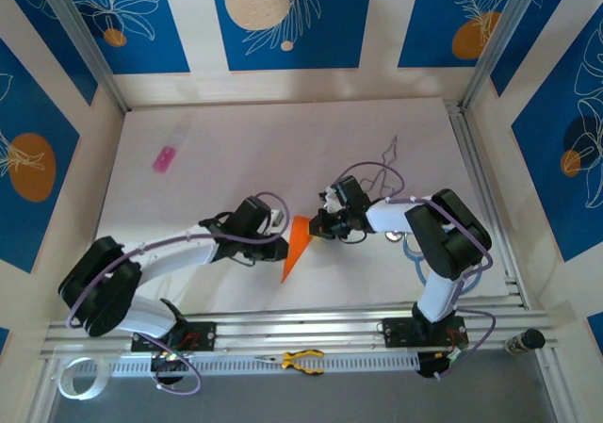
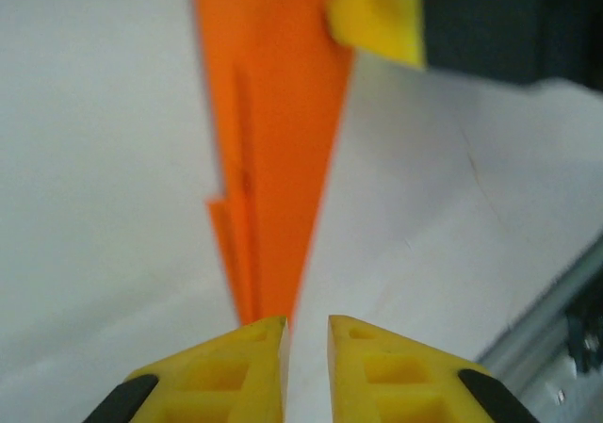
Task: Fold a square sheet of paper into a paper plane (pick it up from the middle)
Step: Fold the wing for the fifth time at the center of the table, then turn over a paper plane at the center of the table.
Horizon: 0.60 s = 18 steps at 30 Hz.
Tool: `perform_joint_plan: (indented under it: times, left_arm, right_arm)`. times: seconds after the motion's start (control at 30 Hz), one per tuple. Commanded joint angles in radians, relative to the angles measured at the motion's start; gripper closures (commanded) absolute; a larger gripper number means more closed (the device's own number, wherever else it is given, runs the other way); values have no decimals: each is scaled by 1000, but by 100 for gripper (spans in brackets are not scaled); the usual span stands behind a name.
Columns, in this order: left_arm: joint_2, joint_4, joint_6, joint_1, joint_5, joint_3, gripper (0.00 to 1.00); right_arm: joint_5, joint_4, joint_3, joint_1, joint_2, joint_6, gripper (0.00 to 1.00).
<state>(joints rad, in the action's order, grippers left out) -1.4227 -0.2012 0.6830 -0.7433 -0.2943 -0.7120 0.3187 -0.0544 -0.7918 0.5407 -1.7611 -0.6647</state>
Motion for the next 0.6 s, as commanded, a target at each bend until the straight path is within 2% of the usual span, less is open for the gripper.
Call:
perform_joint_plan:
  times: [0.0, 0.07, 0.3, 0.57]
  left_arm:
    - [-76, -35, 1, 32, 31, -60, 80]
    - [-117, -36, -11, 34, 14, -90, 80]
    - [-188, 15, -17, 33, -40, -87, 79]
    - [-219, 23, -28, 34, -40, -75, 79]
  right_arm:
    - [30, 44, -15, -4, 72, 79, 89]
    - [-7, 80, -3, -9, 119, 66, 88]
    - [-20, 93, 90, -27, 219, -9, 83]
    - [-12, 48, 131, 2, 199, -64, 83]
